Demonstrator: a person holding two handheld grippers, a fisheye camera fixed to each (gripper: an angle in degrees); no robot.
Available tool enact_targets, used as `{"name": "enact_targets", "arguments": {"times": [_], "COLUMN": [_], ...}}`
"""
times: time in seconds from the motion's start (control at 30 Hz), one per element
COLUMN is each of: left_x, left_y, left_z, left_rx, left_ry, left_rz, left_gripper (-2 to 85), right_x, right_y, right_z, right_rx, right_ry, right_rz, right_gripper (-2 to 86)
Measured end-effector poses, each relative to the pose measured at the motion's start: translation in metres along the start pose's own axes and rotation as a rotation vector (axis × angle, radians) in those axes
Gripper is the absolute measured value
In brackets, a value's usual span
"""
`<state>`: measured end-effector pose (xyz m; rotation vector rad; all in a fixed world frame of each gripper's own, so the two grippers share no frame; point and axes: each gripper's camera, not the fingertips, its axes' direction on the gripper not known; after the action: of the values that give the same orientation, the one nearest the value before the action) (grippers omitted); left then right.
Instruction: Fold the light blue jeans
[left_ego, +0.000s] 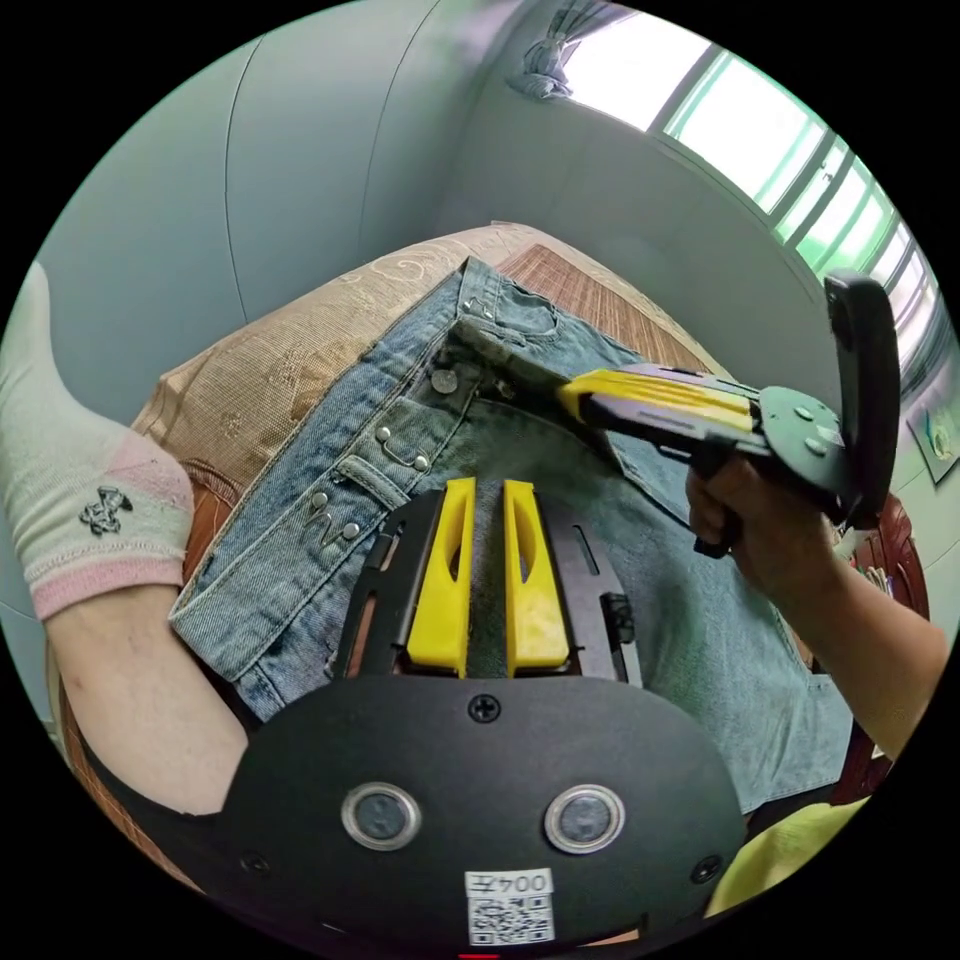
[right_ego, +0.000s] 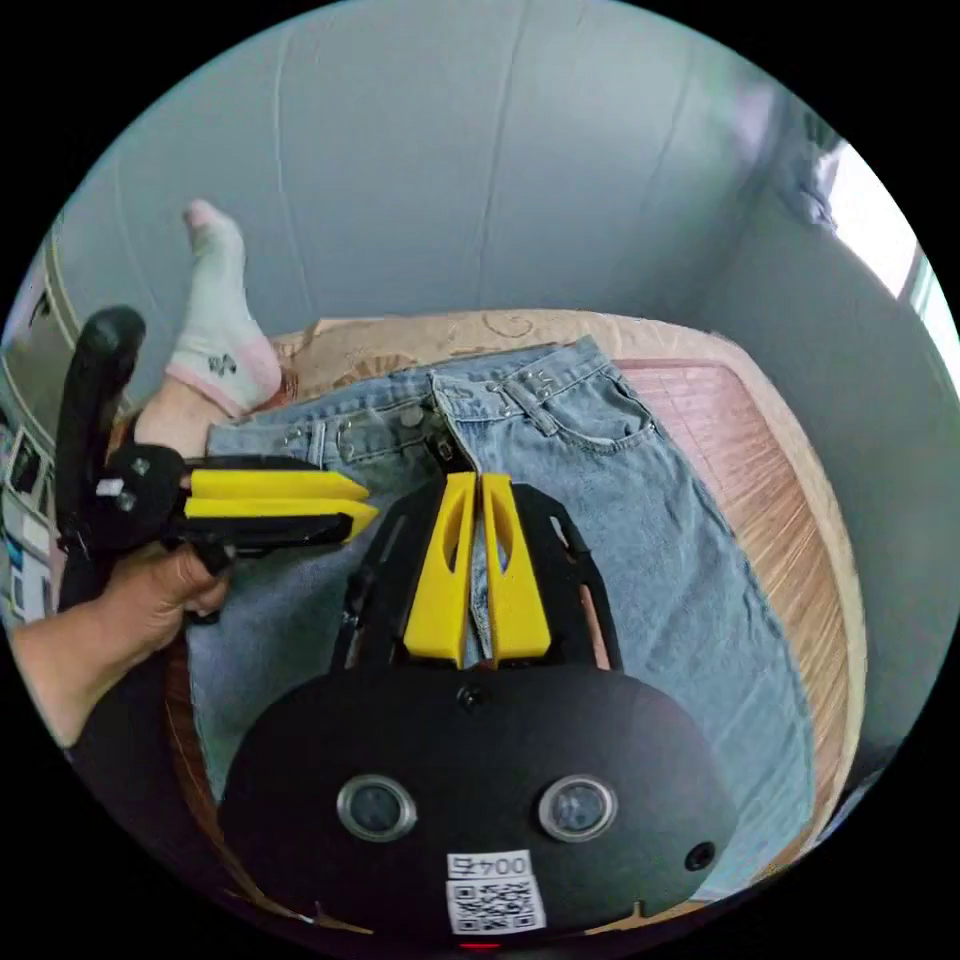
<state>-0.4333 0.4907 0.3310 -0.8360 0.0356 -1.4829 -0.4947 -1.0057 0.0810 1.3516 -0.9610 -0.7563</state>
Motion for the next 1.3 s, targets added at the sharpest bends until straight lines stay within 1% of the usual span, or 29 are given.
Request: {"name": "enact_targets", "arguments": {"times": [0.07, 0.13, 0.2, 0.27, 0.33, 0.43, 0.5, 0.6, 0.7, 0.77, 0.83, 0.9, 0.97, 1.0, 1.03, 1.07, 1.13, 1.17, 1.23, 1.3], "left_x": [0.002, 0.004, 0.007, 0.009, 0.013, 0.020, 0.023, 0.030, 0.040, 0.056, 0.074, 0.095, 0.124, 0.130, 0.142, 0.150, 0.159, 0.161, 0.168, 0.185], "left_y": [0.003, 0.005, 0.008, 0.012, 0.014, 0.018, 0.021, 0.024, 0.029, 0.036, 0.041, 0.046, 0.053, 0.055, 0.059, 0.064, 0.076, 0.079, 0.086, 0.101], "left_z": [-0.001, -0.001, -0.002, -0.002, -0.003, -0.004, -0.005, -0.006, -0.010, -0.022, -0.038, -0.048, -0.042, -0.037, -0.023, -0.004, -0.008, -0.012, -0.026, -0.045], "left_rx": [0.000, 0.003, 0.005, 0.005, 0.007, 0.006, 0.006, 0.004, 0.012, 0.059, 0.118, 0.133, 0.063, 0.033, -0.033, -0.125, -0.057, -0.082, -0.075, -0.037], "left_ry": [-0.004, -0.013, -0.021, -0.022, -0.029, -0.040, -0.042, -0.046, -0.060, -0.140, -0.160, -0.132, -0.051, -0.037, -0.044, -0.102, -0.156, -0.158, -0.127, -0.086], "left_rz": [-0.001, 0.002, 0.007, 0.006, 0.011, 0.020, 0.017, 0.021, 0.040, 0.061, 0.108, 0.151, 0.179, 0.182, 0.203, 0.223, 0.248, 0.205, 0.156, 0.158], "left_gripper": [1.0, 1.0, 1.0, 1.1, 1.2, 1.4, 1.7, 2.7, 4.5, 6.3, 6.8, 7.0, 7.2, 7.2, 7.2, 7.0, 6.7, 6.7, 7.0, 7.3], "right_x": [0.030, 0.041, 0.041, 0.048, 0.050, 0.048, 0.045, 0.027, 0.005, -0.019, -0.033, -0.041, -0.050, -0.053, -0.056, -0.060, -0.063, -0.061, -0.061, -0.066], "right_y": [0.007, 0.013, 0.016, 0.022, 0.025, 0.039, 0.058, 0.110, 0.184, 0.243, 0.283, 0.316, 0.349, 0.356, 0.368, 0.376, 0.383, 0.382, 0.383, 0.388], "right_z": [-0.001, 0.010, 0.026, 0.030, 0.024, -0.005, -0.021, -0.057, -0.098, -0.126, -0.143, -0.153, -0.157, -0.156, -0.151, -0.149, -0.146, -0.147, -0.155, -0.167], "right_rx": [0.030, 0.013, -0.037, -0.018, 0.005, 0.097, 0.114, 0.121, 0.117, 0.039, -0.030, -0.103, -0.181, -0.196, -0.223, -0.194, -0.160, -0.152, -0.129, -0.092], "right_ry": [-0.220, -0.329, -0.374, -0.420, -0.447, -0.417, -0.422, -0.411, -0.393, -0.303, -0.219, -0.160, -0.110, -0.103, -0.106, -0.113, -0.107, -0.126, -0.151, -0.129], "right_rz": [0.195, 0.280, 0.320, 0.394, 0.404, 0.382, 0.378, 0.350, 0.354, 0.316, 0.310, 0.330, 0.339, 0.341, 0.346, 0.339, 0.344, 0.369, 0.396, 0.379], "right_gripper": [1.3, 1.9, 3.4, 4.4, 5.0, 7.2, 7.9, 8.9, 9.5, 10.0, 10.2, 10.5, 10.9, 10.9, 11.0, 10.9, 10.8, 10.9, 11.3, 11.6]}}
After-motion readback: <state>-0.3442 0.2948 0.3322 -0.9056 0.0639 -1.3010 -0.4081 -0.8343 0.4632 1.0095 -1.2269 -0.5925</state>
